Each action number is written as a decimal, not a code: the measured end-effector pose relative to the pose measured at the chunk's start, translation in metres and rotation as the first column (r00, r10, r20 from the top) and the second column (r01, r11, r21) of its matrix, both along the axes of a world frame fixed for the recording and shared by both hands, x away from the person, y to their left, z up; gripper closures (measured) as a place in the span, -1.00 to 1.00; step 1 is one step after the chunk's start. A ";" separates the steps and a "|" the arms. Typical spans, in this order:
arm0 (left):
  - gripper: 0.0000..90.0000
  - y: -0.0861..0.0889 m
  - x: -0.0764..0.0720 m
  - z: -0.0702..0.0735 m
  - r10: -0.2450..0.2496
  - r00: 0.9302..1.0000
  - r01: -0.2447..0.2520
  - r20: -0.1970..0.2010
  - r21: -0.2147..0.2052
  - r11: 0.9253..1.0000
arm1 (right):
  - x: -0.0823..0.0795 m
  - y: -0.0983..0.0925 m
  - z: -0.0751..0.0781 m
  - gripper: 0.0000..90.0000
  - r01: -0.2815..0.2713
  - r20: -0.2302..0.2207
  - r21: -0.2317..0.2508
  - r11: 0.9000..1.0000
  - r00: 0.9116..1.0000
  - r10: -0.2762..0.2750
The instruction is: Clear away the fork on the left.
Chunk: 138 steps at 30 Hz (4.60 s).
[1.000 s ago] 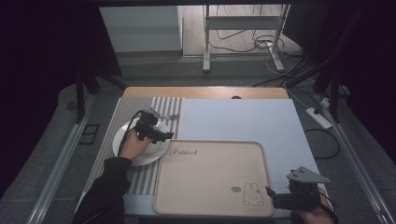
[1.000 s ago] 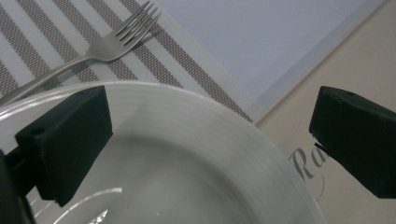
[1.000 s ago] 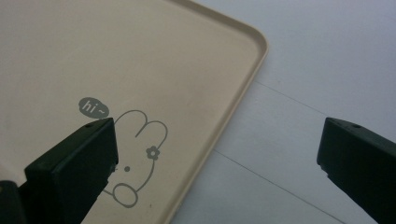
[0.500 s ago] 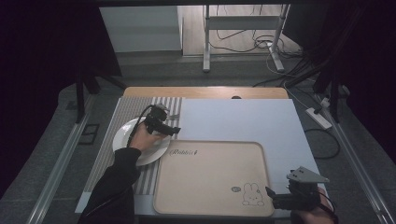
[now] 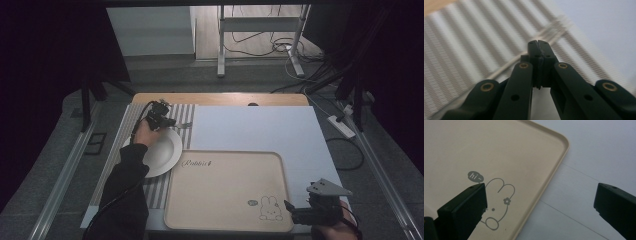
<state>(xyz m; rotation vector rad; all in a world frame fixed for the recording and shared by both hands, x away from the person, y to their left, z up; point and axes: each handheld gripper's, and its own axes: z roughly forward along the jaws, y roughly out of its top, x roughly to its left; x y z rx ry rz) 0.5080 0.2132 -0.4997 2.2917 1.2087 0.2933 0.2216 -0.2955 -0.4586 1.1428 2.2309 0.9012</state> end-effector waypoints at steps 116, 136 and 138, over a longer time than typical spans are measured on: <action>0.87 0.078 0.016 0.046 -0.036 0.990 0.044 -0.136 0.060 0.997 | 0.000 0.001 -0.001 -1.00 -0.014 -0.012 -0.015 1.000 1.000 0.013; 0.87 0.042 -0.027 0.035 -0.115 0.976 0.120 -0.185 0.015 0.993 | 0.000 0.001 0.000 -1.00 -0.012 -0.007 -0.011 1.000 1.000 0.012; 0.87 0.039 -0.032 0.036 -0.122 0.975 0.126 -0.185 0.010 0.992 | 0.000 0.001 0.000 -1.00 -0.013 -0.007 -0.012 1.000 1.000 0.013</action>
